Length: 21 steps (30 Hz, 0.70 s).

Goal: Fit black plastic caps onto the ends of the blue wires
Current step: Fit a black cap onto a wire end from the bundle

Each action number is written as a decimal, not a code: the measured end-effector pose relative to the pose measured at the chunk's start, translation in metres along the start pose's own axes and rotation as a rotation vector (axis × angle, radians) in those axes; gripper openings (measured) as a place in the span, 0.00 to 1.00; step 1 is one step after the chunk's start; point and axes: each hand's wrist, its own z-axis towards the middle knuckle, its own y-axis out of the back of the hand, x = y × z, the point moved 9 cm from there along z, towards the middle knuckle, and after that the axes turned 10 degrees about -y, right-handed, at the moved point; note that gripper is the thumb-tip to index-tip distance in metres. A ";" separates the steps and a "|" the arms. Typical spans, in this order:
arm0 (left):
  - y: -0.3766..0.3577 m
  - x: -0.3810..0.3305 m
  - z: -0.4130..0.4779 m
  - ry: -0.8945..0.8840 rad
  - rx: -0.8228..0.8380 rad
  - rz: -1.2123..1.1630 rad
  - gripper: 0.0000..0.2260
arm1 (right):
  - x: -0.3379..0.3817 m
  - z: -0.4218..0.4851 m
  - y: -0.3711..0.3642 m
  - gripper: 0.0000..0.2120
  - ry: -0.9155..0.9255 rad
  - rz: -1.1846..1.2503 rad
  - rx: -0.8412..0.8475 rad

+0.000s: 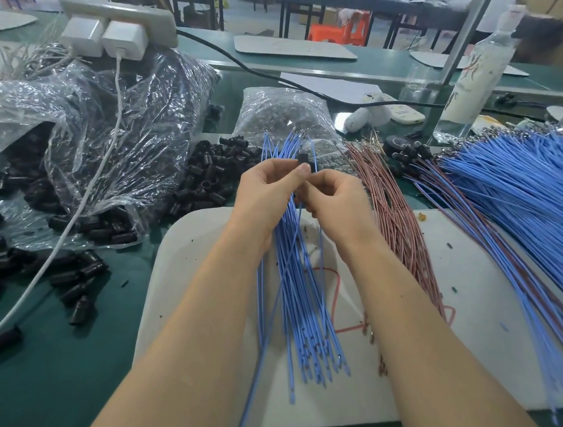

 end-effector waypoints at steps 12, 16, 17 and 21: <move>0.009 -0.003 0.001 -0.004 -0.091 -0.048 0.01 | 0.007 -0.009 -0.013 0.08 -0.013 -0.018 0.159; 0.014 0.000 0.001 0.026 -0.131 -0.075 0.01 | 0.006 -0.012 -0.020 0.09 -0.033 -0.033 0.180; 0.014 0.001 0.001 0.034 -0.133 -0.074 0.01 | 0.005 -0.012 -0.020 0.08 -0.039 -0.036 0.183; 0.017 0.002 0.003 0.050 -0.127 -0.046 0.03 | 0.007 -0.009 -0.011 0.08 0.011 -0.185 0.104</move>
